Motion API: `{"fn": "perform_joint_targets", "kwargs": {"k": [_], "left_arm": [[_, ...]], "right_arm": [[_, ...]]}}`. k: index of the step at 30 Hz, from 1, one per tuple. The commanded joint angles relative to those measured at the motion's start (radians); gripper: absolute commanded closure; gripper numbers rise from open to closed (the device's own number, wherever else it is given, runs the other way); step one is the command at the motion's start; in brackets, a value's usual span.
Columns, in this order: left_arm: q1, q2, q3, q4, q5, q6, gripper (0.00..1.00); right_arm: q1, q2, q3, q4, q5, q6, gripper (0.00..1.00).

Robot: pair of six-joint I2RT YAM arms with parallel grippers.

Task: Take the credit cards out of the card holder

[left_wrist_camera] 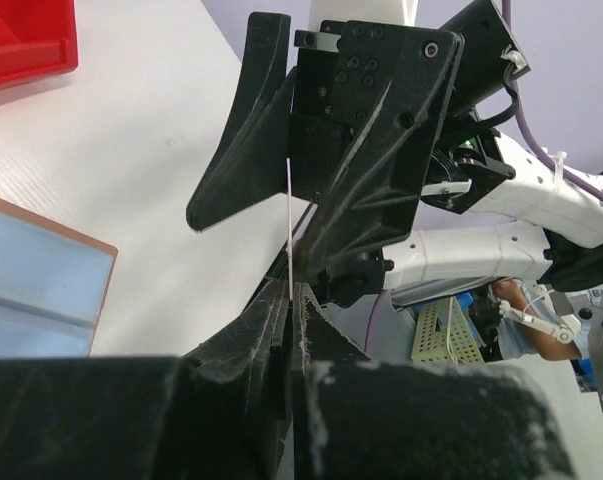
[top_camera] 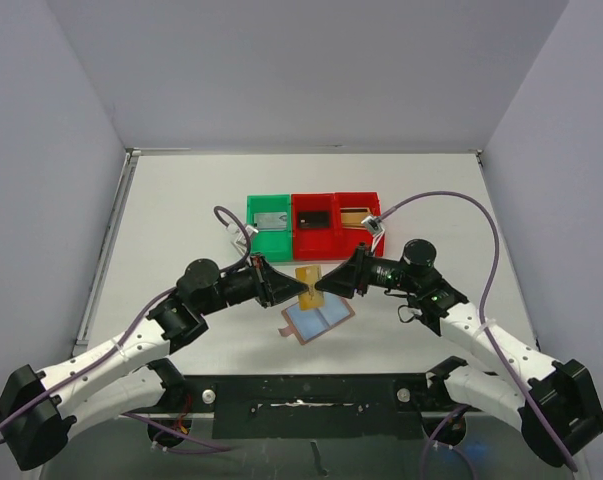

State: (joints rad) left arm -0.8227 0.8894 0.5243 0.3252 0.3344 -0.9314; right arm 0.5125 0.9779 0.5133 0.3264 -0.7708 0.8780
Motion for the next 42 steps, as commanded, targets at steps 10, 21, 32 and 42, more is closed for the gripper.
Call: {"fn": "perform_joint_targets", "kwargs": {"k": [10, 21, 32, 42], "left_arm": [[0.002, -0.008, 0.014, 0.142, 0.057, -0.021, 1.00], [0.001, -0.026, 0.032, 0.061, 0.077, 0.021, 1.00], [0.001, 0.007, 0.030, 0.093, 0.117, 0.022, 1.00], [0.002, -0.013, 0.009, 0.097, 0.093, 0.016, 1.00]], "right_arm": [[0.044, 0.025, 0.002, 0.215, -0.115, 0.052, 0.58], [-0.005, 0.033, -0.098, 0.551, -0.215, 0.249, 0.73], [0.006, 0.086, -0.091, 0.591, -0.230, 0.280, 0.71], [0.013, 0.096, -0.097, 0.681, -0.248, 0.328, 0.95]]}}
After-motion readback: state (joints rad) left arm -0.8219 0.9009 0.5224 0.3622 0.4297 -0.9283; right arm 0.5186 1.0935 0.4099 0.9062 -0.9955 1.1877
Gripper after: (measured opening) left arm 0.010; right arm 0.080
